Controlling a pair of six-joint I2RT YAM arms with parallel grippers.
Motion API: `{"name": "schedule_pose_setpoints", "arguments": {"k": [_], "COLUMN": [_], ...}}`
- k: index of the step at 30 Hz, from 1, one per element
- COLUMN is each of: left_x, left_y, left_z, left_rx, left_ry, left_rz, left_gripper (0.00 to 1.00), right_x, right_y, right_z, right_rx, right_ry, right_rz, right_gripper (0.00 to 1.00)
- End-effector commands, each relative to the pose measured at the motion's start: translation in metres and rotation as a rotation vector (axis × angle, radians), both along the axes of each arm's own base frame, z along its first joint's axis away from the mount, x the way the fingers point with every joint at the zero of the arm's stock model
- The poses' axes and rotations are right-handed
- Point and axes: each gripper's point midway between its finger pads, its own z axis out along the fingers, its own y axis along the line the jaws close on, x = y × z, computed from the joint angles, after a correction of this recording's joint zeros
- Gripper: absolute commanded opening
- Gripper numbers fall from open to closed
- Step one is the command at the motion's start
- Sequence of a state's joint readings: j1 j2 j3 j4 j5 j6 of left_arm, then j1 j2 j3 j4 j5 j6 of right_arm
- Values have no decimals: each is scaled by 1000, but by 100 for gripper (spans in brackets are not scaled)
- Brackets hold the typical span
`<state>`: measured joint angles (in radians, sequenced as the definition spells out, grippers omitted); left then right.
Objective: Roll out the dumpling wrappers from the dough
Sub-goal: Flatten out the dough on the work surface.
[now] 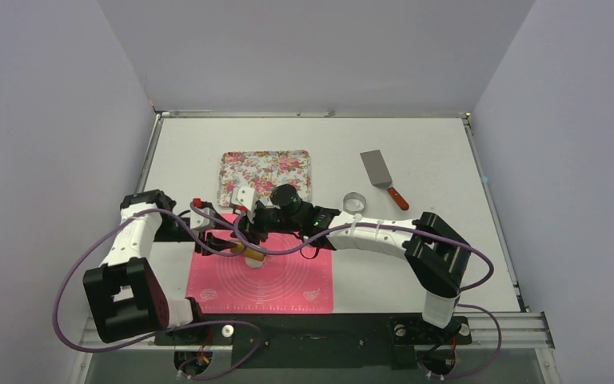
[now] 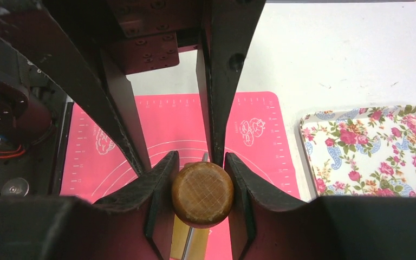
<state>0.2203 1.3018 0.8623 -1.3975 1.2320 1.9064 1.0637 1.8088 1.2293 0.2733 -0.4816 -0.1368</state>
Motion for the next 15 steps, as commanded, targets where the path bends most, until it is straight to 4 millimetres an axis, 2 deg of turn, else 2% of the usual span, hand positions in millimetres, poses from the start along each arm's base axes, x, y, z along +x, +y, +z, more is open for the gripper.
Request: {"name": "schedule_pose_setpoints", "arguments": {"k": [1,5,7,8,9,10,13,14,15], "left_x": [-10,-11,-6,4,5,12,12,17,18], "left_y": [-3,0,3,8,10,16,27,34,37], "left_z": [19,23,34,42,47,55,63,64,66], "left_rx": [-56,-59,-83,-89,-110,-119,-146,-131,-148], "left_ry": [43,12,25,0,86,65,99,57,131], "left_rz": [-12,15,75,113,164,207,305,341,390], "left_gripper": [46,49,49,49,50,50,50,50,50], "right_x": [0,-7,-10,-11,-11,-12,-15,-14,-14], "right_y": [1,5,6,6,5,5,4,4,4], "right_z": [15,18,18,17,15,14,8,7,5], "right_rx": [17,25,26,27,23,27,26,25,21], "right_ry": [-29,-25,-15,-6,0,7,27,31,33], "right_rz": [1,16,22,22,20,18,14,9,6], "right_gripper": [0,0,0,0,0,0,0,0,0]}}
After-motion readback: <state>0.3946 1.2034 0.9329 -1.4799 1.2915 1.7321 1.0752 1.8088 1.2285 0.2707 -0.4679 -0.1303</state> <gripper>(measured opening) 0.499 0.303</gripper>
